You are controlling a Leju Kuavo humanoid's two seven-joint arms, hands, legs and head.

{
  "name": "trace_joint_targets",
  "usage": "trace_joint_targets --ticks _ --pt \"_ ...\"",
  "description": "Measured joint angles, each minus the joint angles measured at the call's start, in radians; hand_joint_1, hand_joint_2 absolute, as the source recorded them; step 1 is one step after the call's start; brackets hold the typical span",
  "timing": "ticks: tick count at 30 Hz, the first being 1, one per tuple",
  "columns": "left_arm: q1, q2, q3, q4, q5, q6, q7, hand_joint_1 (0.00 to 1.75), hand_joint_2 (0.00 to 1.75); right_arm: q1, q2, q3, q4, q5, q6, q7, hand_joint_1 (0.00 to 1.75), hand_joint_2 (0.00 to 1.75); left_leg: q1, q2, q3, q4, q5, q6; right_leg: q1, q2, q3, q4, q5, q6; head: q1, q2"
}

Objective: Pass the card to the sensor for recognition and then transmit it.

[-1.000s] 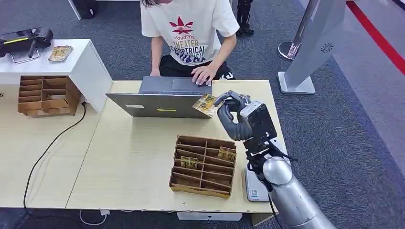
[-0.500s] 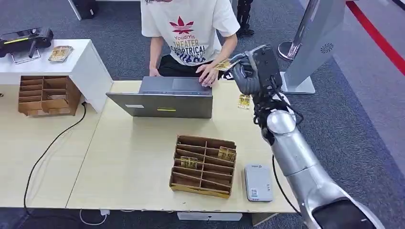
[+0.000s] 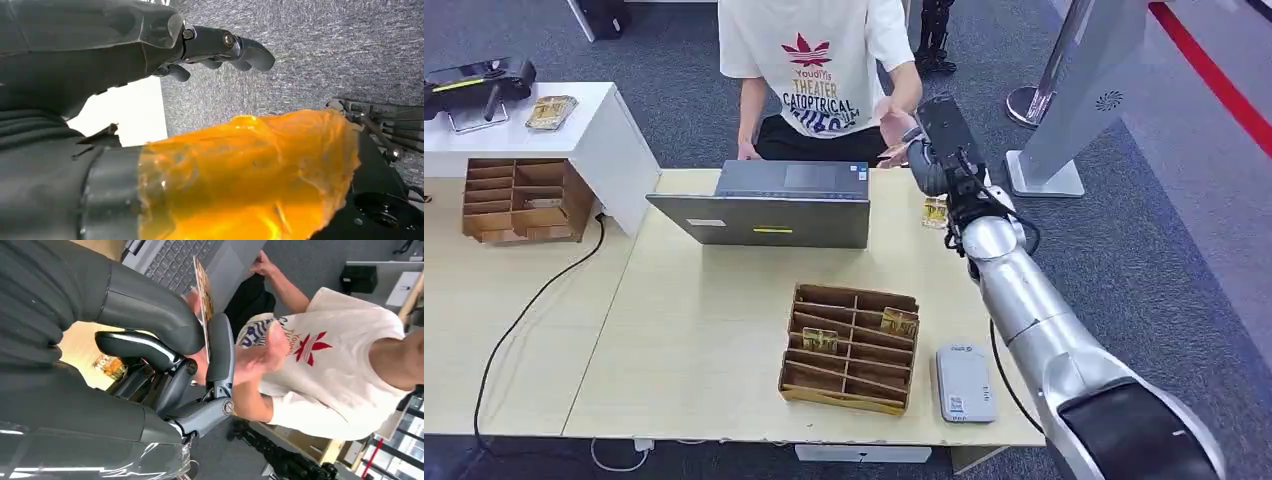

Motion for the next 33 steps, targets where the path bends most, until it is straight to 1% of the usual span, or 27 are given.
trace_joint_targets --ticks 10,11,12,13,22,27,32,33 --pt "-0.002 -0.003 -0.004 0.000 -0.008 0.000 0.000 0.00 0.00 -0.006 0.020 -0.024 0.065 0.059 -0.001 0.002 1.75 1.75 0.000 0.000 0.000 0.000 0.000 0.000 0.000 0.000 0.000 0.000 0.000 0.000 0.000 0.000" --pt "-0.002 -0.003 -0.004 0.000 -0.008 0.000 0.000 0.00 0.00 -0.006 0.021 -0.024 0.070 0.062 -0.001 0.002 1.36 1.75 0.000 0.000 0.000 0.000 0.000 0.000 0.000 0.000 0.000 0.000 0.000 0.000 0.000 0.000" --pt "-0.002 -0.003 -0.004 0.000 -0.008 0.000 0.000 0.00 0.00 -0.006 0.022 -0.025 0.074 0.065 -0.001 0.002 0.17 1.75 0.000 0.000 0.000 0.000 0.000 0.000 0.000 0.000 0.000 0.000 0.000 0.000 0.000 0.000" --pt "-0.002 -0.003 -0.004 0.000 -0.008 0.000 0.000 0.00 0.00 -0.006 0.023 -0.026 0.078 0.067 -0.001 0.002 0.00 1.75 0.000 0.000 0.000 0.000 0.000 0.000 0.000 0.000 0.000 0.000 0.000 0.000 0.000 0.000" --pt "-0.002 -0.003 -0.004 0.000 -0.008 0.000 0.000 0.00 0.00 -0.005 0.030 -0.049 0.093 0.095 -0.014 -0.003 0.00 1.75 0.000 0.000 0.000 0.000 0.000 0.000 0.000 0.000 -0.001 0.000 0.000 0.000 0.000 0.000" --pt "-0.002 -0.004 -0.003 0.000 -0.008 0.000 0.000 0.00 0.00 -0.001 0.031 -0.074 0.087 0.095 -0.040 -0.026 0.00 1.75 0.000 0.000 0.000 0.000 0.000 0.000 0.000 0.000 0.000 0.000 0.000 0.000 0.000 0.000" --pt "-0.002 -0.004 -0.003 0.000 -0.005 0.002 -0.003 0.00 0.00 0.026 0.031 -0.110 0.048 0.070 -0.055 -0.056 0.00 1.75 0.000 0.000 0.000 0.000 0.000 0.000 0.000 0.000 0.000 0.000 0.000 0.000 0.000 0.000" --pt "-0.001 -0.004 -0.003 0.000 -0.004 0.002 -0.003 0.00 0.00 0.035 0.031 -0.118 0.036 0.060 -0.057 -0.064 0.00 0.00 0.000 0.000 0.000 0.000 0.000 0.000 0.000 0.000 0.000 0.000 0.000 0.000 0.000 0.000"
